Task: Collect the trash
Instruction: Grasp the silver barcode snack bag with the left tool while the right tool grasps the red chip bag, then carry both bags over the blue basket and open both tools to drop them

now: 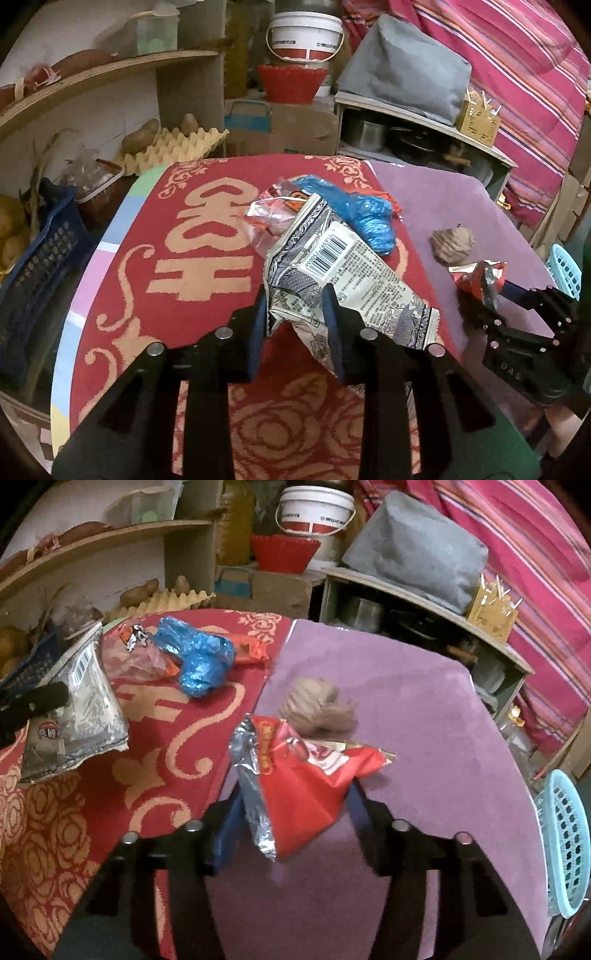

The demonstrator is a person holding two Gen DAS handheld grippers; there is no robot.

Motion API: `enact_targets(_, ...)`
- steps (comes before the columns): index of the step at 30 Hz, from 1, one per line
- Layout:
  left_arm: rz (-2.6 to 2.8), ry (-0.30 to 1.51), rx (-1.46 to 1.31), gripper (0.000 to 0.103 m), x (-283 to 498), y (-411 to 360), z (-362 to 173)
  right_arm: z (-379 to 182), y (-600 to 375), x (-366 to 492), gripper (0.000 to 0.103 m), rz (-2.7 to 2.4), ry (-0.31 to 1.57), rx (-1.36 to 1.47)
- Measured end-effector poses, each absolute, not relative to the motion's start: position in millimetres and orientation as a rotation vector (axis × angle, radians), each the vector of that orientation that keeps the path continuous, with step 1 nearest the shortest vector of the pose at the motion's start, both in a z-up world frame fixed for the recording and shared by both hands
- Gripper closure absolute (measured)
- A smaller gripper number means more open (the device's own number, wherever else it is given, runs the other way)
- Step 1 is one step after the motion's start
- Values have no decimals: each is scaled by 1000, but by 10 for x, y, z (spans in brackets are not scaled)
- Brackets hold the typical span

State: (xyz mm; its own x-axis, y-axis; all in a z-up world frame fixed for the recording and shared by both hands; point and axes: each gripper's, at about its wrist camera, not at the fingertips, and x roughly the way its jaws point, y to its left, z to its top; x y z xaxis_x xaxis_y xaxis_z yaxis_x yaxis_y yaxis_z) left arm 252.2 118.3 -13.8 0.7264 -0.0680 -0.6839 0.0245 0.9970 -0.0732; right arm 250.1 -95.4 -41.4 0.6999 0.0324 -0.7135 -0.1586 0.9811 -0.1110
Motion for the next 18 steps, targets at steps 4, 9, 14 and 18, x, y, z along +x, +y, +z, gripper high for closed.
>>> enact_targets(4,-59,741,-53,75,2530,1049,-87,-361,-1128,2493,65,130,785,-128)
enact_targets(9,-73,718,-39,75,2522,854,-2,-248,-1431,2441,68,133,757,-77)
enact_targets(14,-91,691,-8,75,2513,560,85,-73,-1852,2380,68,116,715,-19)
enact_targets(18,-114,688,2,75,2549,302,115,-1,-2175,2347,68,89,699,17)
